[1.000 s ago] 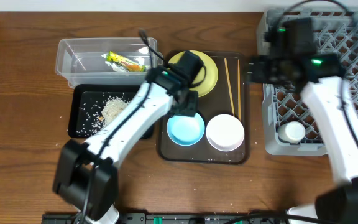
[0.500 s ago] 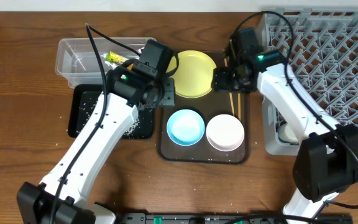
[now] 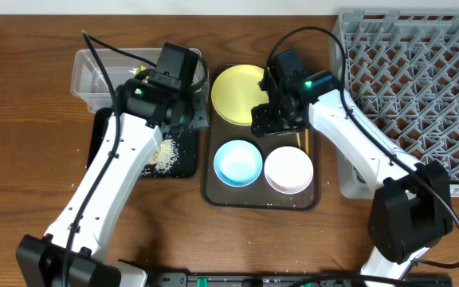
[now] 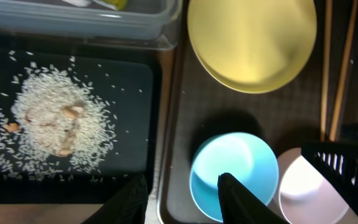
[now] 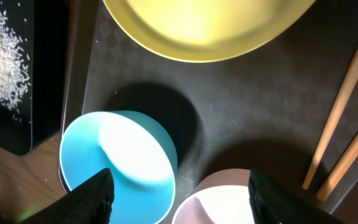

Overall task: Sort waste into correct bins and load items into the dishwasher rack
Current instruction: 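Grasp the light-blue bowl rim with the right gripper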

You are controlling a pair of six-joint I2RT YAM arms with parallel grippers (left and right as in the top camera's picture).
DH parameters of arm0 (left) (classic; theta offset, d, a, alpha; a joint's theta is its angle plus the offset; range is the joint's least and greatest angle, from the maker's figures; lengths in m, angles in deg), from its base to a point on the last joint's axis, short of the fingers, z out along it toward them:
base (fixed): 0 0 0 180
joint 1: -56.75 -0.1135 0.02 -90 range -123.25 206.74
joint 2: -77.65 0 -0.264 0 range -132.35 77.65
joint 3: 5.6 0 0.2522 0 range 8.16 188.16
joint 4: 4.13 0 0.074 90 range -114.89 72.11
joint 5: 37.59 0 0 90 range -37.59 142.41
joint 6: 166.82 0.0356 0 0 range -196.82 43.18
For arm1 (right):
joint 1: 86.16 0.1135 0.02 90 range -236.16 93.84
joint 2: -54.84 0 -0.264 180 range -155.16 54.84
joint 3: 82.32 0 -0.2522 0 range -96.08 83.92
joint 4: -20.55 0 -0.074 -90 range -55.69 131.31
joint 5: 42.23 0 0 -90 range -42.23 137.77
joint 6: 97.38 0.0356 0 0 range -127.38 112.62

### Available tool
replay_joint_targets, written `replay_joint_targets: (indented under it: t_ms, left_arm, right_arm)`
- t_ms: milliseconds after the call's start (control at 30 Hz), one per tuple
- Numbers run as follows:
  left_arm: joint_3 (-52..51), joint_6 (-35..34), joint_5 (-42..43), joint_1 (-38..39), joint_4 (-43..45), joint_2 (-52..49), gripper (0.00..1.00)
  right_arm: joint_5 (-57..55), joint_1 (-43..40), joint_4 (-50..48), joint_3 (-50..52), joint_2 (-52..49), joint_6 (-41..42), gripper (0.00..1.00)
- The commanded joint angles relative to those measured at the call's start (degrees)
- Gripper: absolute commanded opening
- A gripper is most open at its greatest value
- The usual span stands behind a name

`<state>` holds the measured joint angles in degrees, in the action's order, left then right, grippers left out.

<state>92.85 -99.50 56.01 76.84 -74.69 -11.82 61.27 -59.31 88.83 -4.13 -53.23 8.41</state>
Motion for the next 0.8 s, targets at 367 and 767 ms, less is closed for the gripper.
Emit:
replay_joint_targets:
  t_ms: [367,767]
  left_arm:
    - [0.2,0.3,0.0,-4.6,-1.2,-0.2,0.41]
    - [0.2,0.3,-1.4,-5.4,-1.2,-0.2,0.42]
  right_arm:
    - [0.1,3.5,0.2,-0.3,-7.6,-7.8,0.48]
    - [0.3,4.4,0.5,0.5,-10.1,-10.0,0.15]
